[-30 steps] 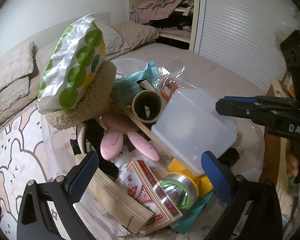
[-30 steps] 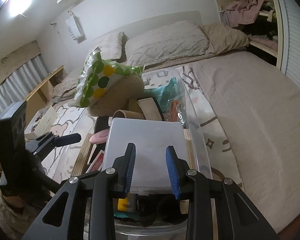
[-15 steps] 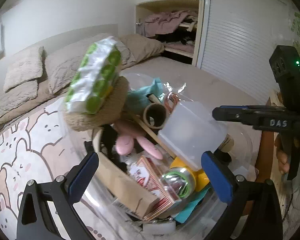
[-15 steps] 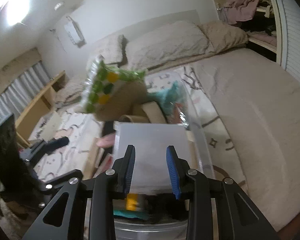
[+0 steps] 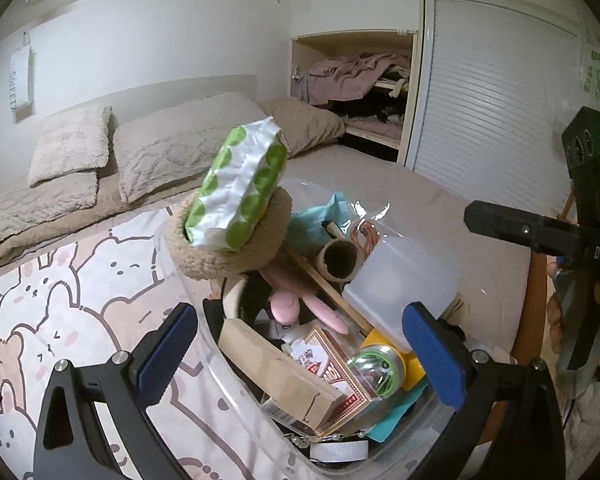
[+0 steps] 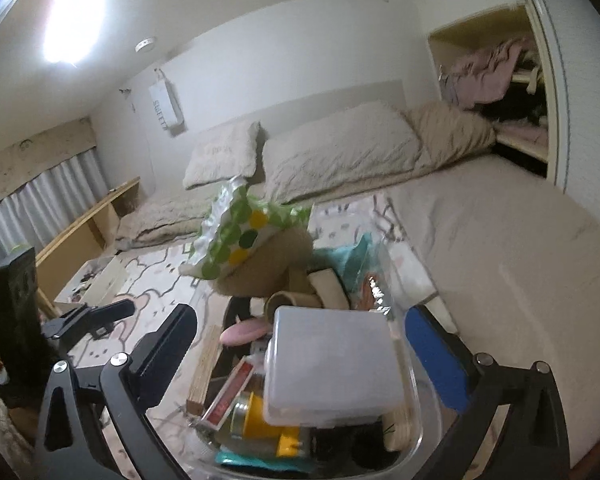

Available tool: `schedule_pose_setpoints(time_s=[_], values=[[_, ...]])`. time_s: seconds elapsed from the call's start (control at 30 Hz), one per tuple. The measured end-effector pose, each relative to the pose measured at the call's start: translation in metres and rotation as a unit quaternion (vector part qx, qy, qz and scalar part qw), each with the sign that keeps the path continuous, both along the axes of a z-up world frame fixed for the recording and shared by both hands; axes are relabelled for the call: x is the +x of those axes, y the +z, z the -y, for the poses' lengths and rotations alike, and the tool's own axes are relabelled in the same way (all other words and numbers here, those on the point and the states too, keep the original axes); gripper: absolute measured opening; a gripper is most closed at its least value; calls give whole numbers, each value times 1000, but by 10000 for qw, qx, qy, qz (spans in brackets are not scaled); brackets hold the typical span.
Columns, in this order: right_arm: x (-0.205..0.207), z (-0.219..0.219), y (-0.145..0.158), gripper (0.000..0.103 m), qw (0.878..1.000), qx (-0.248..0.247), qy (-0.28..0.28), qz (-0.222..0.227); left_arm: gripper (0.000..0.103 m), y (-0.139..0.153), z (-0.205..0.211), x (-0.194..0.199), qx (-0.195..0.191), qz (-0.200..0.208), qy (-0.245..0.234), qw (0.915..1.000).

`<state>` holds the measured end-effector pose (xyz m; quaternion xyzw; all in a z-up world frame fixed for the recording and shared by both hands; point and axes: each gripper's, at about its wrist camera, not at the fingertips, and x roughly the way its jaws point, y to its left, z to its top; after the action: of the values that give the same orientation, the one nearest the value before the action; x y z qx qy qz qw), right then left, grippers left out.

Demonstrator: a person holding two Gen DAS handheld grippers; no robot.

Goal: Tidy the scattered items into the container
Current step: 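Move both tools from the bin toward the black charger box on the bed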

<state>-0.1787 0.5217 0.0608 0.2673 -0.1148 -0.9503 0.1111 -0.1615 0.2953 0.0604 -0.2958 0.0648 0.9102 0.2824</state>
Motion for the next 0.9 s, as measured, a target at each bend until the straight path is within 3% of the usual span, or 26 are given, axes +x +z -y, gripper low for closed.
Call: schedule_pose_setpoints(time_s=[0.47,0.9], values=[[6,10,3,103,9998,20,81,-153,103,11,24,4,103,-218,166,9996],[24,59,13,103,9973,493,320,-433,103,6,93,4,234,-307,563,9977]])
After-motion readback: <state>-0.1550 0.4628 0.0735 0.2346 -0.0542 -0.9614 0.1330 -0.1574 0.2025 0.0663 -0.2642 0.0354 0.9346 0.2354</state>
